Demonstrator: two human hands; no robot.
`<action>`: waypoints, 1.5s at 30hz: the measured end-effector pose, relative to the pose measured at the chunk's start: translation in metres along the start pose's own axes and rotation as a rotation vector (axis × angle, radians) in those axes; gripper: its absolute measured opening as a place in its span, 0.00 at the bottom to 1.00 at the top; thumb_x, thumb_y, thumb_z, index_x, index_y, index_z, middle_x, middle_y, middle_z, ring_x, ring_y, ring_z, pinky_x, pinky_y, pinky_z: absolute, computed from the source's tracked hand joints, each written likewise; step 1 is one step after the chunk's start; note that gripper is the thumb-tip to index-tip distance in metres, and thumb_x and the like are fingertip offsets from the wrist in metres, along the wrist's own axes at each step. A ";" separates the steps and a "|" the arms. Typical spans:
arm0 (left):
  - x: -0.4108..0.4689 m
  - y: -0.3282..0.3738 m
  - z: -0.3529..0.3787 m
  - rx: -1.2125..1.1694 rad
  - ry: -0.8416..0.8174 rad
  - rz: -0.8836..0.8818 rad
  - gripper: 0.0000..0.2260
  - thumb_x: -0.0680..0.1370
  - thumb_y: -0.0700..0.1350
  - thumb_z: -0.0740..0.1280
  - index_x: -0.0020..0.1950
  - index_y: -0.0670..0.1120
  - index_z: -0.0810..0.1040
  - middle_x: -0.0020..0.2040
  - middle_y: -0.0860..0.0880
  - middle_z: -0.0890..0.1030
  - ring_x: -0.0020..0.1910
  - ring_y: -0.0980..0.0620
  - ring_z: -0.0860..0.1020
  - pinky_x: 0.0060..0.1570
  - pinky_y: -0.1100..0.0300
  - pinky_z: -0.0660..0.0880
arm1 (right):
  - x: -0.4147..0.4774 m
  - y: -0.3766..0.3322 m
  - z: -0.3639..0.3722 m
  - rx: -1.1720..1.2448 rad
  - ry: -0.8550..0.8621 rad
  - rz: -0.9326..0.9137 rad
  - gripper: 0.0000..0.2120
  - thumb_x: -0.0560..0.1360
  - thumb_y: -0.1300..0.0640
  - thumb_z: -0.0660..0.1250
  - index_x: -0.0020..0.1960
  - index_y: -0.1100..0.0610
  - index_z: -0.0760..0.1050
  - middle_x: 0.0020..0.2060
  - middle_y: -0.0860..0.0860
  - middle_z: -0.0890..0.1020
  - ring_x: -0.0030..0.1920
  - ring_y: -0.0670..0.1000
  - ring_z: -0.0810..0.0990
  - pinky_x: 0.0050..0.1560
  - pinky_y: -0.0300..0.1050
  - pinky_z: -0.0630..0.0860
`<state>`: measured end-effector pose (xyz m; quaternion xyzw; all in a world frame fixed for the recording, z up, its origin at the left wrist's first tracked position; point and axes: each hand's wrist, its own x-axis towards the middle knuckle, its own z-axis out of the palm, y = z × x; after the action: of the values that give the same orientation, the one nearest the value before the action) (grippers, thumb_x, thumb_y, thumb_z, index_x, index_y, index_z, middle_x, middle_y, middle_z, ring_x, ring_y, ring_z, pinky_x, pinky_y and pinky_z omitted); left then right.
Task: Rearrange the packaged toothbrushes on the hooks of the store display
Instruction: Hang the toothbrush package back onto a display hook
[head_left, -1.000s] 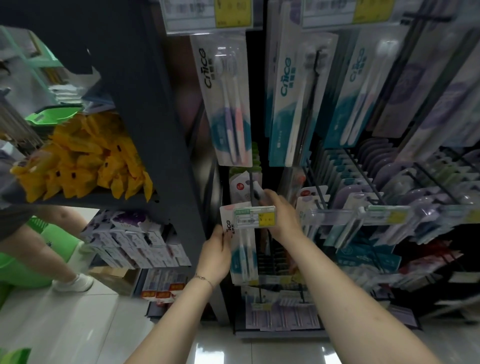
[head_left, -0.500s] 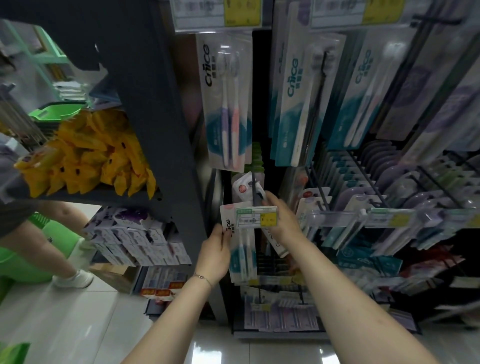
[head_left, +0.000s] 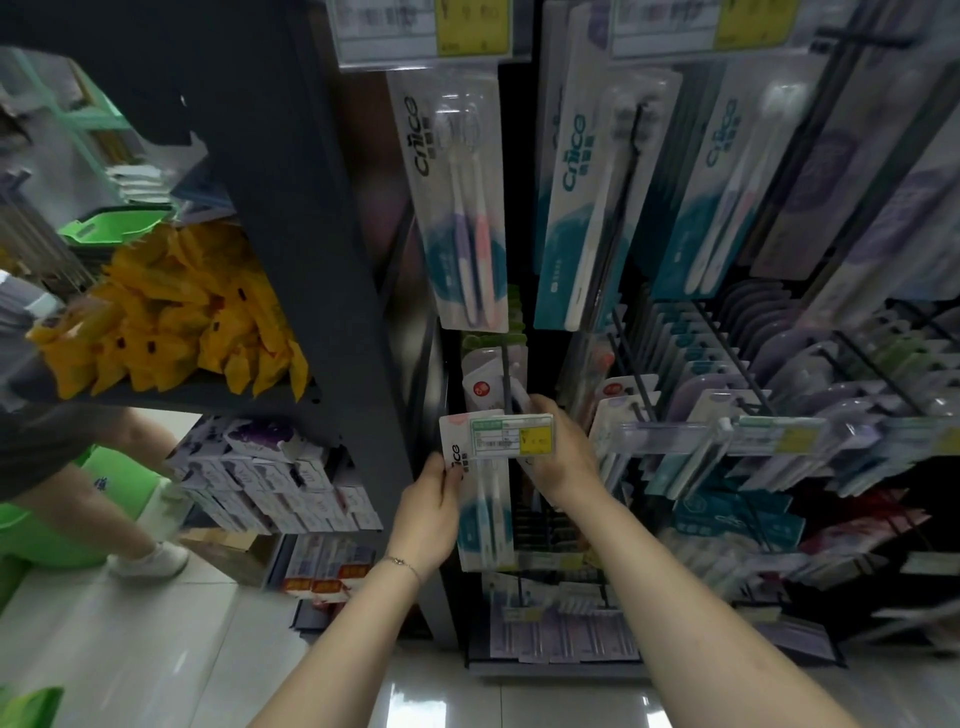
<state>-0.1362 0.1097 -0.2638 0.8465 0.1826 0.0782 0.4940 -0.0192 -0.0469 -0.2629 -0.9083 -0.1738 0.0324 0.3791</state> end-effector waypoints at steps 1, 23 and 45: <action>-0.001 0.000 -0.001 -0.003 0.006 0.002 0.08 0.85 0.48 0.57 0.58 0.49 0.75 0.51 0.60 0.80 0.47 0.68 0.77 0.43 0.74 0.72 | -0.005 0.000 0.001 0.048 -0.004 -0.016 0.27 0.75 0.41 0.61 0.73 0.45 0.64 0.64 0.50 0.77 0.64 0.54 0.74 0.58 0.47 0.72; -0.062 0.011 -0.004 0.029 0.163 -0.027 0.09 0.85 0.48 0.58 0.53 0.46 0.74 0.47 0.52 0.80 0.47 0.56 0.78 0.50 0.52 0.75 | -0.064 -0.009 -0.024 0.063 -0.219 -0.103 0.26 0.81 0.36 0.52 0.76 0.46 0.60 0.70 0.50 0.73 0.68 0.56 0.72 0.65 0.55 0.71; -0.096 0.044 -0.050 -0.037 0.419 0.027 0.10 0.85 0.48 0.58 0.48 0.44 0.72 0.44 0.44 0.78 0.42 0.47 0.76 0.44 0.48 0.73 | -0.093 -0.024 -0.092 0.202 -0.541 -0.177 0.11 0.79 0.40 0.62 0.58 0.40 0.74 0.46 0.41 0.78 0.48 0.46 0.77 0.47 0.44 0.74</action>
<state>-0.2302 0.0936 -0.1964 0.8048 0.2685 0.2623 0.4598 -0.0955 -0.1246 -0.1873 -0.8057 -0.3427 0.2572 0.4089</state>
